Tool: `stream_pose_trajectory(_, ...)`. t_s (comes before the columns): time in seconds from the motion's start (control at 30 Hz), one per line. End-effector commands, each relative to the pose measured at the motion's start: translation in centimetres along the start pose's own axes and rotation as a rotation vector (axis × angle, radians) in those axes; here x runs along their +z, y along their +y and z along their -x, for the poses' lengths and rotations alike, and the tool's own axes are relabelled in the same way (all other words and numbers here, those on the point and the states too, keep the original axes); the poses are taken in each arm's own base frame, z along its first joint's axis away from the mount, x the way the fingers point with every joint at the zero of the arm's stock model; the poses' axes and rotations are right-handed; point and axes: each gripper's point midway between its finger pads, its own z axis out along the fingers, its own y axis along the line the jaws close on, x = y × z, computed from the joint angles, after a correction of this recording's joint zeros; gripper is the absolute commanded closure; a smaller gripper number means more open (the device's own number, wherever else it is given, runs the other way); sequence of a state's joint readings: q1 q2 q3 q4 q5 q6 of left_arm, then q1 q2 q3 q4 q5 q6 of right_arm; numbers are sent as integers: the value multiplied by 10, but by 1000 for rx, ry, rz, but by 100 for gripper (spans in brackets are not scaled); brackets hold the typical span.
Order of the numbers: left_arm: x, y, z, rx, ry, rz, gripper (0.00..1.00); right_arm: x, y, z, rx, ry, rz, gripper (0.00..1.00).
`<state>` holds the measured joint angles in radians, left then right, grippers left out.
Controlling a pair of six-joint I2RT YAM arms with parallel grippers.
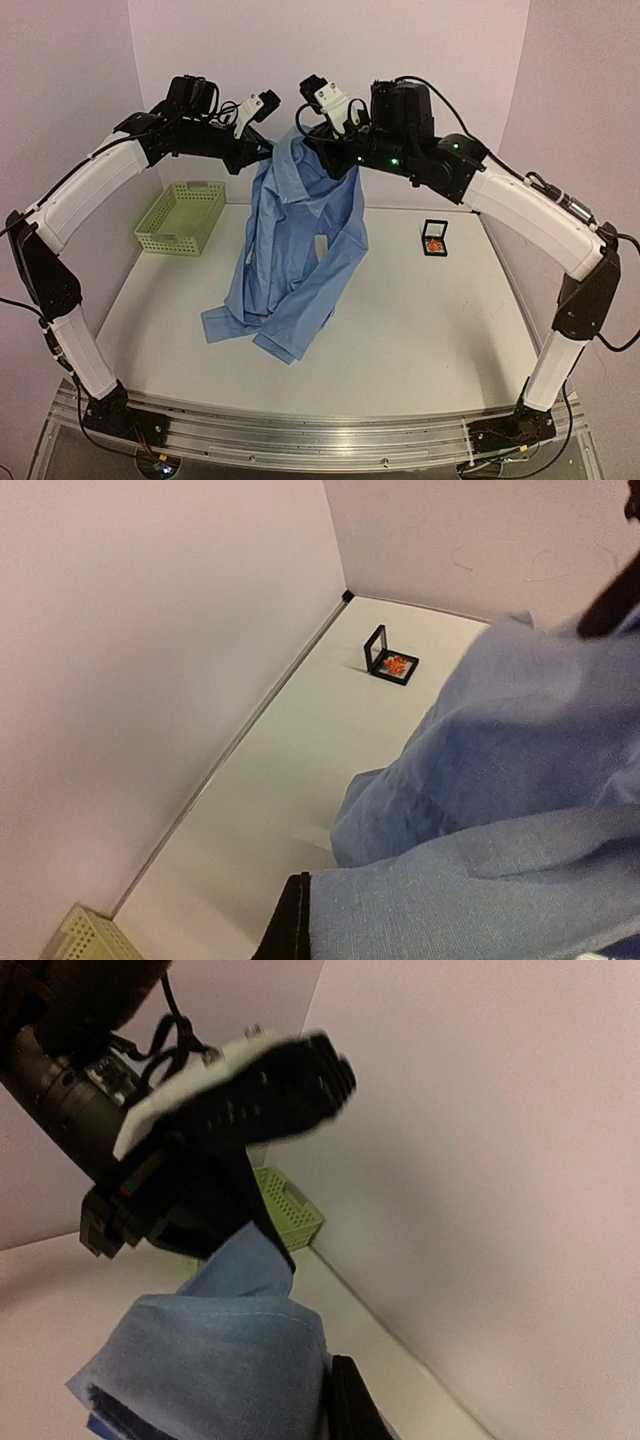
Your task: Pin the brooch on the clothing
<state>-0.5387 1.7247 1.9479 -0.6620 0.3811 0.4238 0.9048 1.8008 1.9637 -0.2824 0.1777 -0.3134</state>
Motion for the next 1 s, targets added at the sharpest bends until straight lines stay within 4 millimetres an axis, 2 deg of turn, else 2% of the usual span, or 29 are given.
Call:
stream_pose_trajectory(0.0,14,14,-76,-263,184,17,100,30,18,-59,272,112,63,76)
stream_pose_trajectory(0.07,20,8,-107,-305,229,2,100,50,33,-98,343,198,82,69)
stream_pose_trajectory(0.17,21,2,-126,-313,245,-6,100,61,38,-127,400,258,60,48)
stream_pose_trajectory(0.3,22,3,-149,-337,271,-1,100,58,25,-135,412,270,7,24)
stream_pose_trajectory(0.43,21,8,-154,-350,270,21,100,41,-6,-149,478,283,-103,10)
stream_pose_trajectory(0.5,20,12,-153,-357,268,38,100,27,-26,-158,534,280,-190,9)
stream_pose_trajectory(0.6,19,18,-154,-373,274,72,100,3,-44,-184,624,296,-311,10)
stream_pose_trajectory(0.7,17,22,-153,-380,272,89,100,-23,-50,-203,727,267,-396,12)
stream_pose_trajectory(0.8,16,23,-149,-375,261,92,100,-50,-48,-217,819,227,-418,12)
stream_pose_trajectory(0.83,16,24,-147,-372,256,91,100,-53,-44,-223,845,223,-411,12)
stream_pose_trajectory(0.9,15,24,-143,-363,242,88,100,-51,-35,-240,880,250,-399,13)
stream_pose_trajectory(0.97,15,24,-140,-358,229,86,100,-40,-21,-265,895,291,-384,15)
